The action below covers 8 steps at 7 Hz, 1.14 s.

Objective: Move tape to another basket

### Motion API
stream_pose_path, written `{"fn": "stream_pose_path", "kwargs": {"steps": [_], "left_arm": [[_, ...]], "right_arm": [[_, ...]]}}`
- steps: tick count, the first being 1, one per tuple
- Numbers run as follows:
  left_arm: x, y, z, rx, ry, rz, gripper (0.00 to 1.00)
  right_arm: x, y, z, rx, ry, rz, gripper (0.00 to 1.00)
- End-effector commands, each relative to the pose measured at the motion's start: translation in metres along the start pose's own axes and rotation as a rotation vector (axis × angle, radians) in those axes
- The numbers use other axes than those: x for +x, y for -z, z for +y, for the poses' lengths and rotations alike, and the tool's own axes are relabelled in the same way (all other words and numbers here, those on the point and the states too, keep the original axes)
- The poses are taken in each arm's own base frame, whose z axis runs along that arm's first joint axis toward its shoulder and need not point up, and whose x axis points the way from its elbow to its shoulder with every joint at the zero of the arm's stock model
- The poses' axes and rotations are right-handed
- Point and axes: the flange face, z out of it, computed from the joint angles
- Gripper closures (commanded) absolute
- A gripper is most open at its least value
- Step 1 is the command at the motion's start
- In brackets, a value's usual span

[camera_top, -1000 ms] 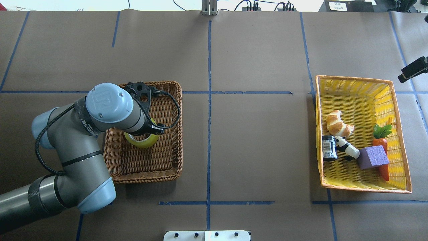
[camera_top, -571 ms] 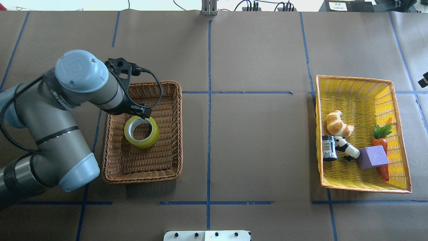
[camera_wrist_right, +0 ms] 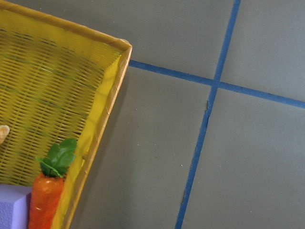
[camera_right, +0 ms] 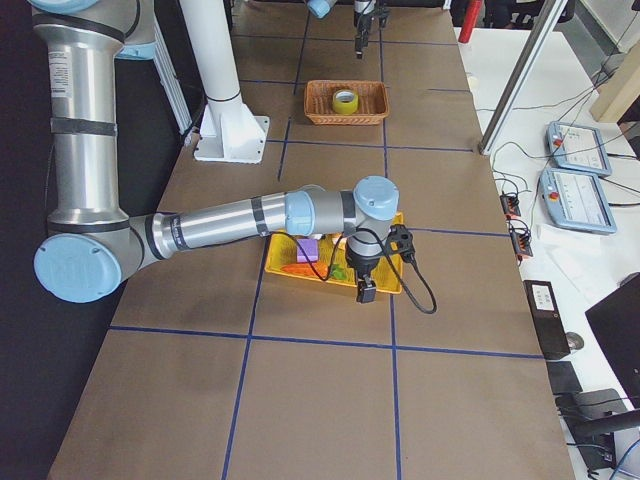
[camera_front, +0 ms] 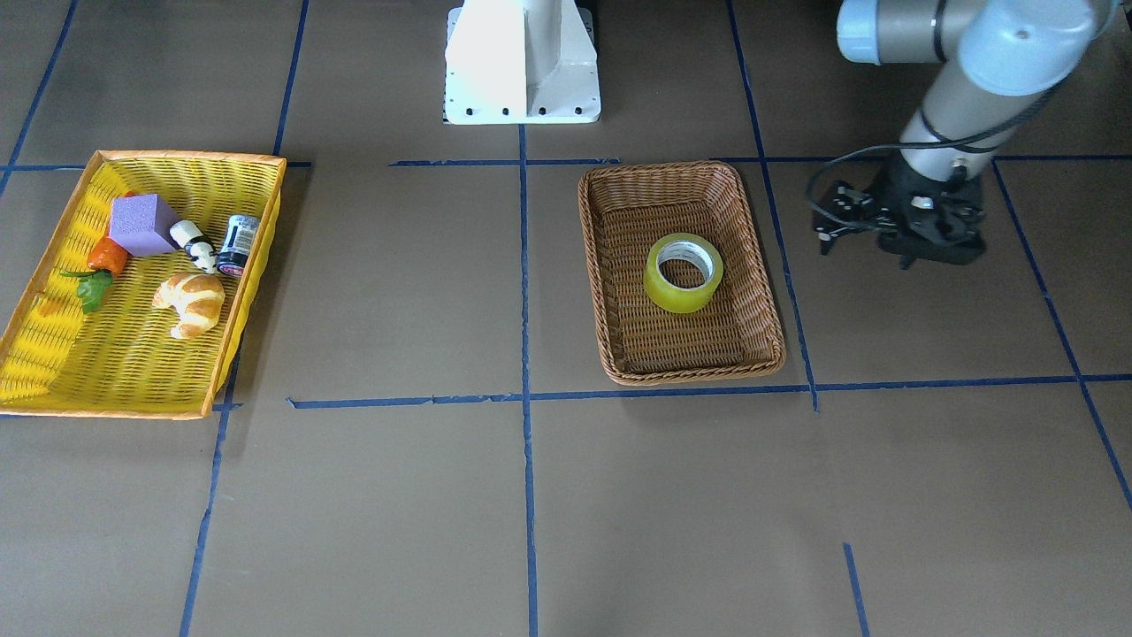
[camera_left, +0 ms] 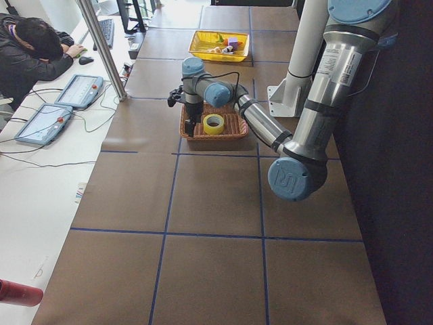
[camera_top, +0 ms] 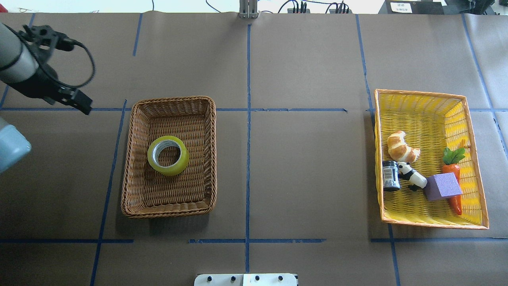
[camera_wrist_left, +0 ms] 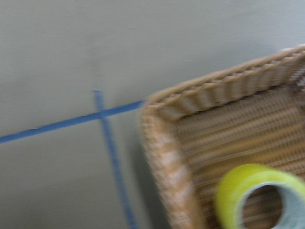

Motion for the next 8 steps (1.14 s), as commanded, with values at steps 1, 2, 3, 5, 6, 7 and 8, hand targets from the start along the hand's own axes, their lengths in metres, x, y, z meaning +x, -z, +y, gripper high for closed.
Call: {"fn": "stream_pose_path", "kwargs": {"steps": [1,2,3,5,6,7,8], "left_arm": [[-0.135,0.022,0.032,-0.03,0.034,0.07,0.0],[-0.191,0.024,0.049,-0.036,0.027,0.117,0.0],[-0.239,0.014,0.061,-0.052,0.056,0.109,0.0],[-0.312,-0.009,0.082,-0.094,0.129,0.09,0.0],[-0.343,-0.012,0.094,-0.099,0.137,0.092,0.0],[-0.353,-0.016,0.105,-0.107,0.148,0.091,0.0],[-0.362,-0.021,0.119,-0.117,0.172,0.096,0.0]], "right_arm": [[0.033,-0.006,0.02,0.055,-0.021,-0.012,0.0],[0.043,-0.016,0.01,0.04,-0.036,-0.017,0.0],[0.048,-0.019,0.002,0.044,-0.031,-0.015,0.0],[0.051,-0.022,0.008,0.056,-0.106,-0.019,0.0],[0.047,-0.022,0.009,0.058,-0.147,-0.054,0.0],[0.042,-0.022,0.008,0.06,-0.159,-0.103,0.0],[0.041,-0.021,0.008,0.061,-0.162,-0.11,0.0]]}}
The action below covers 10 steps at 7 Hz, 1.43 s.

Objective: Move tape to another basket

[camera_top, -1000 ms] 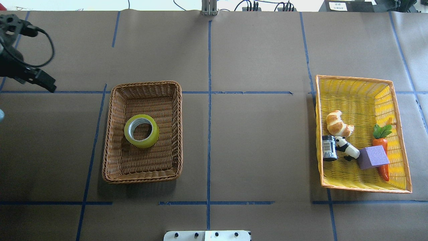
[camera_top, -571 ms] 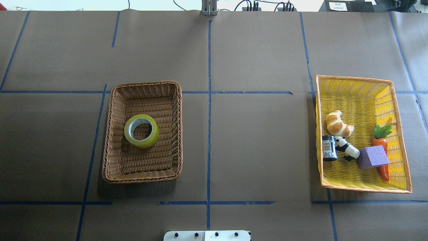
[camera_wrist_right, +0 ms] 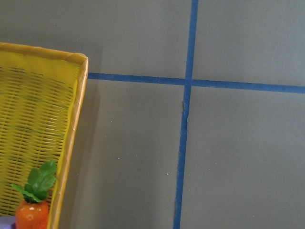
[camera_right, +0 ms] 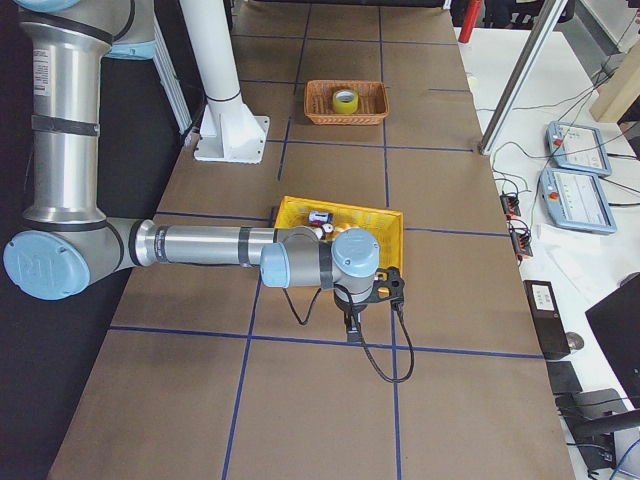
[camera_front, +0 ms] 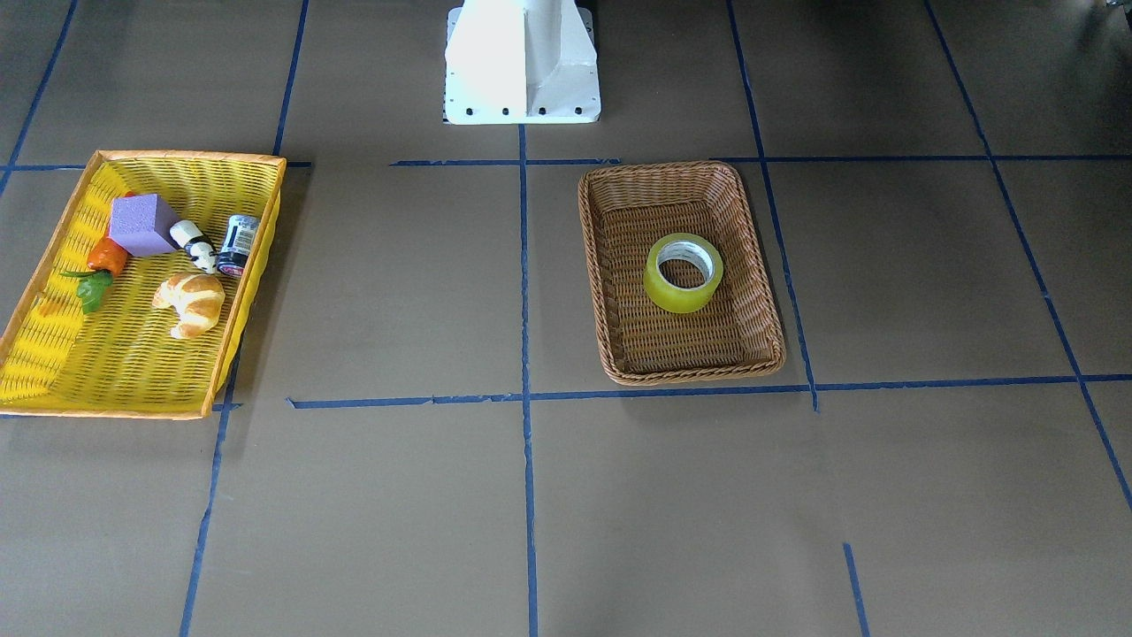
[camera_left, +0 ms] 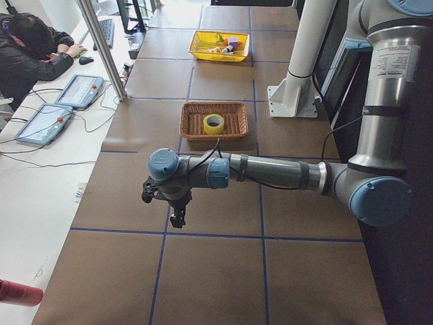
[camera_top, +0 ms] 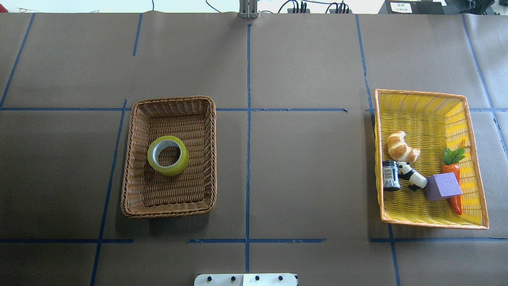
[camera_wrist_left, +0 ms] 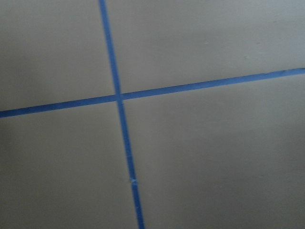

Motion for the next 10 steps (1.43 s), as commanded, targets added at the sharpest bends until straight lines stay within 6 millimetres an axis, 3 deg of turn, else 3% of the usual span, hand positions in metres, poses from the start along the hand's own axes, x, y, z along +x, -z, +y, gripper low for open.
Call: {"fn": "stream_pose_path", "kwargs": {"steps": [1,3,10], "left_arm": [[-0.022,-0.008,0.02,-0.014,0.035,0.005,0.0],[-0.042,-0.014,0.045,-0.024,0.083,0.009,0.0],[-0.048,-0.013,0.046,-0.025,0.084,-0.032,0.0]], "right_arm": [[-0.002,0.001,0.0,0.001,-0.015,-0.026,0.0],[-0.002,0.002,0.001,0.005,-0.015,-0.03,0.0],[0.001,0.011,0.0,0.026,-0.017,-0.027,0.0]]}}
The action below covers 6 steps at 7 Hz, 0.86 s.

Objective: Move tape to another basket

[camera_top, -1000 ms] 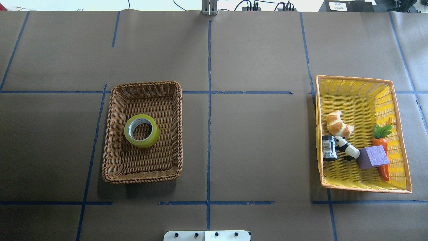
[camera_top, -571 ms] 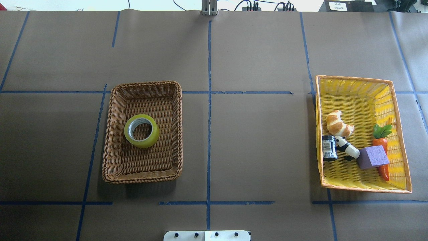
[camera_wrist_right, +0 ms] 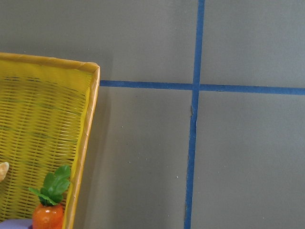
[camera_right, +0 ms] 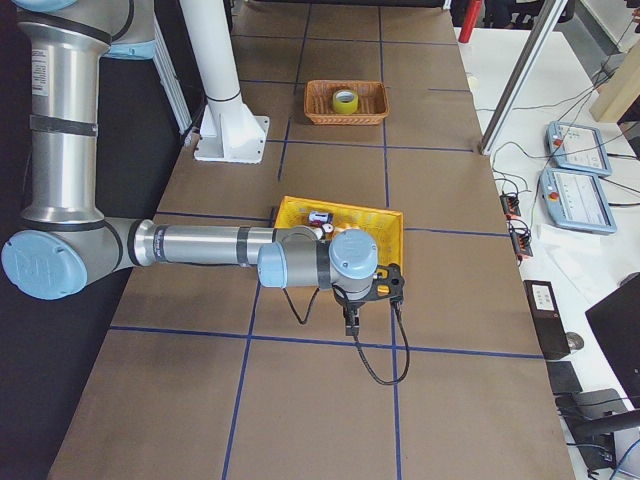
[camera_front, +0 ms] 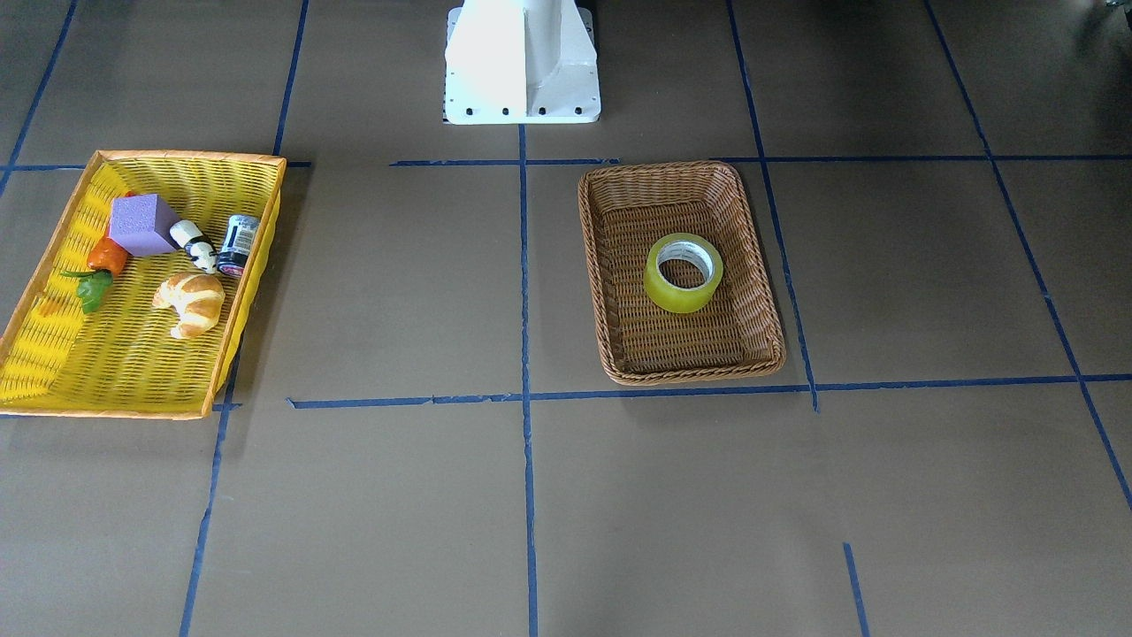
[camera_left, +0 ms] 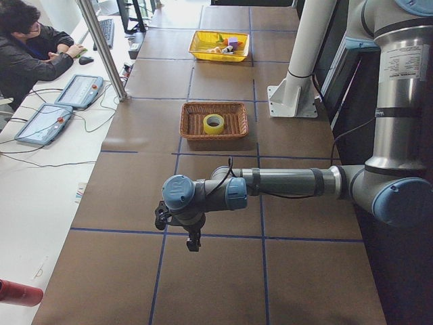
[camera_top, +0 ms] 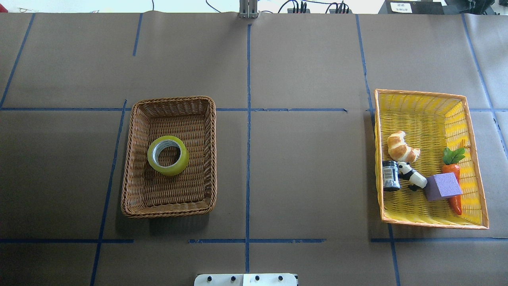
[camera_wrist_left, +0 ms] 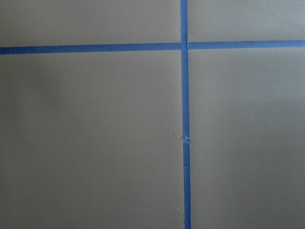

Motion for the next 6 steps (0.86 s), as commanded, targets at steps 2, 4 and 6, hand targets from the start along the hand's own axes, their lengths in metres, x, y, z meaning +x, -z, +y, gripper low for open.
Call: {"fn": "stream_pose_path", "kwargs": {"steps": [2,4,6], "left_arm": [[-0.0009,0.0022,-0.002,0.001,-0.005,-0.029,0.0],[-0.001,0.0021,-0.0026,0.0,0.0,-0.029,0.0],[-0.0009,0.0021,-0.0026,0.001,-0.001,-0.028,0.0]], "right_arm": [[0.0021,0.003,-0.0002,0.007,-0.002,0.004,0.0],[0.0035,0.0057,0.0,0.012,-0.005,0.007,0.0],[0.0078,0.0034,0.0013,0.008,-0.009,0.022,0.0]]}}
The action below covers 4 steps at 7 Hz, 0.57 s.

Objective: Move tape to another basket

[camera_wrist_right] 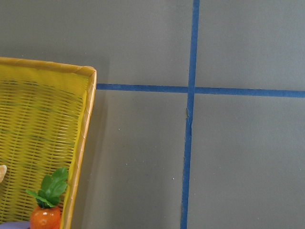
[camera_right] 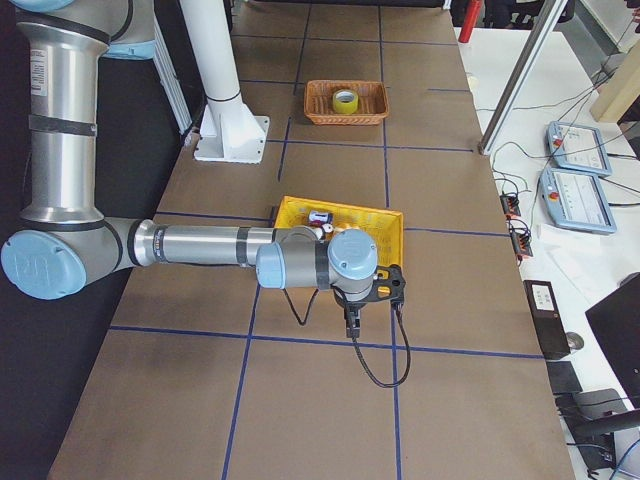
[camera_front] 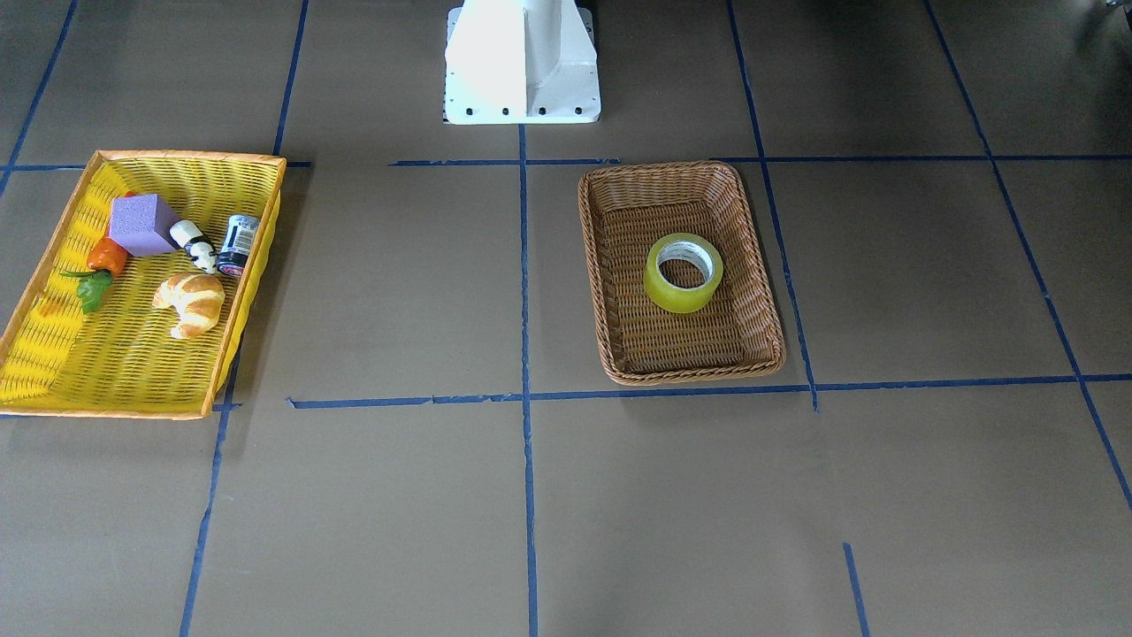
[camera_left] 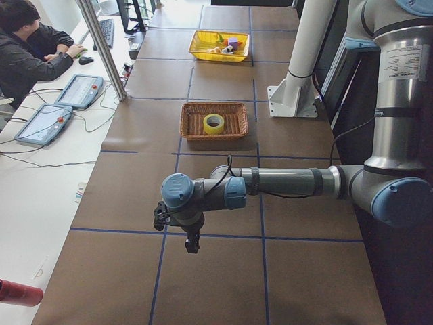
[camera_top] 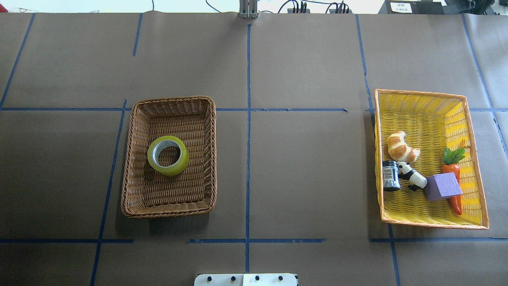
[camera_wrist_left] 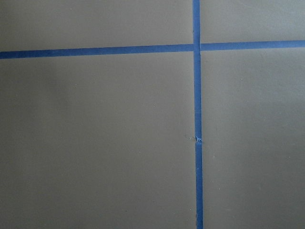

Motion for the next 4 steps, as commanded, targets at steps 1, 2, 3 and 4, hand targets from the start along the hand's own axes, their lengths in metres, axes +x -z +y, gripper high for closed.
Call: {"fn": "stream_pose_path", "kwargs": {"steps": [1,2,3,4], "left_arm": [[0.0006,0.0005,-0.0002,0.001,-0.001,0.0,0.0],[0.0006,0.0005,-0.0002,0.001,-0.001,0.0,0.0],[0.0006,0.0005,-0.0002,0.001,-0.003,0.0,0.0],[0.0001,0.0,0.0006,0.0,-0.002,0.0,0.0]], "right_arm": [[0.0072,-0.0011,0.001,-0.002,-0.003,0.051,0.0],[0.0102,-0.0016,0.0013,-0.004,-0.007,0.075,0.0],[0.0112,-0.0018,0.0016,-0.007,-0.009,0.081,0.0],[0.0113,-0.0019,0.0017,-0.008,-0.011,0.081,0.0]]}}
